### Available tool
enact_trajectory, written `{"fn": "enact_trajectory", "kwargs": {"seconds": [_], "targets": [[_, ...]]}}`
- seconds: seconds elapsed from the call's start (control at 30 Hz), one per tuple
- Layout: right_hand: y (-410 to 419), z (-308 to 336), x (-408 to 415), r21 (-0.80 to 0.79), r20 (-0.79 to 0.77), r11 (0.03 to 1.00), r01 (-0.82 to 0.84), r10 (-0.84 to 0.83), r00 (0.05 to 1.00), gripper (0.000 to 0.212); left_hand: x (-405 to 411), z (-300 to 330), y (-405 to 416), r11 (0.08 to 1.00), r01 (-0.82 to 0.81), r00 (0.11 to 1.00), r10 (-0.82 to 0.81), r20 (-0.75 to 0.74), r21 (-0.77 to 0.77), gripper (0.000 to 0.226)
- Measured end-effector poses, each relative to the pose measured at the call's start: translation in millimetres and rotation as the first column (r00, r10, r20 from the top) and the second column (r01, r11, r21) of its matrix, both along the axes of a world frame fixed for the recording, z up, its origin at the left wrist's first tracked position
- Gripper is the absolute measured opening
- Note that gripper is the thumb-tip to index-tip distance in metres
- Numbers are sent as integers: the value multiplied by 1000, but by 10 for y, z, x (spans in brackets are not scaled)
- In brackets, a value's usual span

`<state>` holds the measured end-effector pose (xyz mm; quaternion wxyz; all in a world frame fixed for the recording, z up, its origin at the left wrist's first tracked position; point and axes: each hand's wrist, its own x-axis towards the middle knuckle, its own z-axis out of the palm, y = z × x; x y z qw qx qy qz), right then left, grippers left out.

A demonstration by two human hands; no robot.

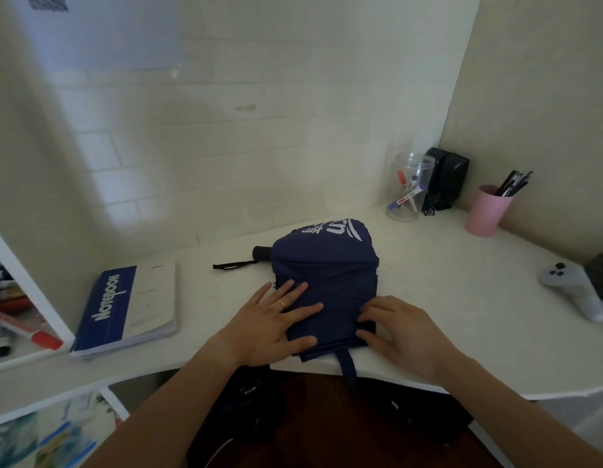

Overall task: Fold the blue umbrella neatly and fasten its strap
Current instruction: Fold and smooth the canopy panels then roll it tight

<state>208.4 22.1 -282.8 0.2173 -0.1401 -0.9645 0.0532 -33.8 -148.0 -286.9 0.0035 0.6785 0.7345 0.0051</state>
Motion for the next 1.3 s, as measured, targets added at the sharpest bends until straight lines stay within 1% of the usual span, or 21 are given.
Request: {"fn": "enact_trajectory", "kwargs": {"seconds": [0.1, 0.2, 0.27, 0.33, 0.4, 0.47, 0.53, 0.57, 0.67, 0.73, 0.8, 0.87, 0.9, 0.93, 1.0, 1.07, 1.1, 1.17, 1.23, 1.27, 1.3], "targets": [[11, -52, 73, -56, -41, 998, 8, -10, 999, 23, 42, 54, 20, 1000, -2, 1000, 2, 5, 15, 70], [-1, -45, 82, -115, -38, 993, -22, 17, 999, 17, 78, 88, 56, 999, -11, 1000, 10, 16, 48, 66], [4, -36, 90, -159, -51, 987, -13, 5, 999, 13, 115, 93, 80, 992, -2, 1000, 0, 8, 126, 64], [-7, -31, 88, -186, -69, 983, -8, -5, 998, 9, 150, 84, 94, 974, 48, 999, -44, -23, 219, 64], [-11, -35, 73, -193, -83, 981, -14, -2, 997, 6, 148, 52, 93, 960, 107, 994, -99, -44, 258, 60], [-25, -22, 65, -184, -91, 983, -21, 4, 996, 5, 157, 22, 63, 971, 104, 993, -113, 30, 215, 59], [-55, 4, 58, -143, -123, 989, -40, 22, 992, 7, 172, 19, 26, 984, 81, 987, -102, 125, 161, 57], [-76, 17, 56, -115, -138, 991, -62, 46, 989, 6, 188, 22, 17, 987, 79, 984, -101, 148, 143, 55], [-118, 23, 77, -67, -92, 988, -137, 131, 987, 3, 223, 21, 15, 988, 105, 986, -119, 118, 116, 50], [-119, 72, 87, -43, -55, 991, -129, 126, 990, 5, 228, 1, 9, 989, 110, 990, -118, 79, 98, 49], [-126, 177, 32, -37, -125, 994, -103, 97, 987, 7, 233, 6, -6, 990, 112, 992, -117, 55, 90, 49], [-143, 281, -97, -39, -193, 992, -118, 108, 975, 8, 234, 14, -12, 988, 128, 991, -130, 19, 89, 50], [-136, 298, -171, -33, -172, 991, -131, 123, 977, 14, 233, 19, -14, 987, 133, 991, -134, 0, 90, 50], [-115, 280, -237, -30, -103, 991, -134, 130, 986, 22, 230, 22, -20, 987, 135, 991, -134, -19, 88, 50], [-20, 167, -281, -26, 110, 995, -96, 98, 989, 43, 234, 30, -44, 989, 125, 992, -122, -44, 73, 50], [83, 42, -216, -18, 340, 1000, -19, 24, 940, 61, 236, 49, -90, 994, 99, 995, -98, -19, 51, 50], [114, -1, -169, -22, 415, 1000, 6, 3, 910, 66, 242, 69, -111, 996, 84, 996, -84, 7, 37, 49], [143, -42, -106, -41, 479, 999, 29, -6, 878, 68, 242, 92, -122, 998, 62, 998, -62, 34, -7, 51], [147, -30, -106, -45, 505, 998, 34, -7, 863, 67, 232, 125, -86, 999, 41, 996, -38, 83, -31, 54], [150, -24, -111, -49, 513, 998, 33, -3, 858, 66, 228, 147, -60, 1000, 14, 993, -13, 115, -10, 54], [150, -25, -113, -50, 516, 998, 35, -5, 857, 66, 235, 164, -36, 999, -8, 994, 2, 111, 52, 53]]}}
